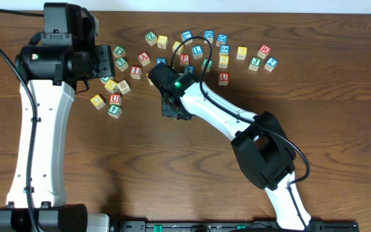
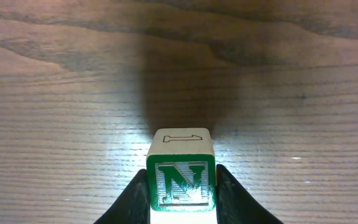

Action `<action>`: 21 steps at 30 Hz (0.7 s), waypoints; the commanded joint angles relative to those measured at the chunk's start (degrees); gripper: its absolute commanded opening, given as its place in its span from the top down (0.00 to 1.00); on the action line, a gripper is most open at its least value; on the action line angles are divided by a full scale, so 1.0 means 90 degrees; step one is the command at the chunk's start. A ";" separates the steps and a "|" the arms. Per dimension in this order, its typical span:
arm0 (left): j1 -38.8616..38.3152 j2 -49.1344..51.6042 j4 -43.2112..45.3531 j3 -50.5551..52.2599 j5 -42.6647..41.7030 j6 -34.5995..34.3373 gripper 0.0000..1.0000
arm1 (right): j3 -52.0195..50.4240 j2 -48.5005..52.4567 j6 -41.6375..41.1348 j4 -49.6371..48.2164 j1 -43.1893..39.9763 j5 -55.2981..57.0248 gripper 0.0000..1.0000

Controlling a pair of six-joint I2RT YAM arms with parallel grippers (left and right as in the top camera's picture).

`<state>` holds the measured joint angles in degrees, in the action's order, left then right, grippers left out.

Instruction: Spell out NEURIPS

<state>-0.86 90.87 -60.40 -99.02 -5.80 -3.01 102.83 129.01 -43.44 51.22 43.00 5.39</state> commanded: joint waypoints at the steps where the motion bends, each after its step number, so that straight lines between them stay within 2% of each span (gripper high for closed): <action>1: -0.0005 -0.0022 -0.0024 -0.0032 0.0056 -0.0034 0.44 | -0.0034 0.0163 -0.0114 -0.0058 0.0068 -0.0024 0.75; 21: -0.0005 -0.0019 -0.0024 -0.0032 0.0056 -0.0034 0.44 | -0.0034 0.0163 -0.0605 -0.0362 0.0068 -0.0022 0.76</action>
<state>-0.86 90.87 -60.40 -99.02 -5.80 -3.01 102.76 129.01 -47.59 48.10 43.00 4.73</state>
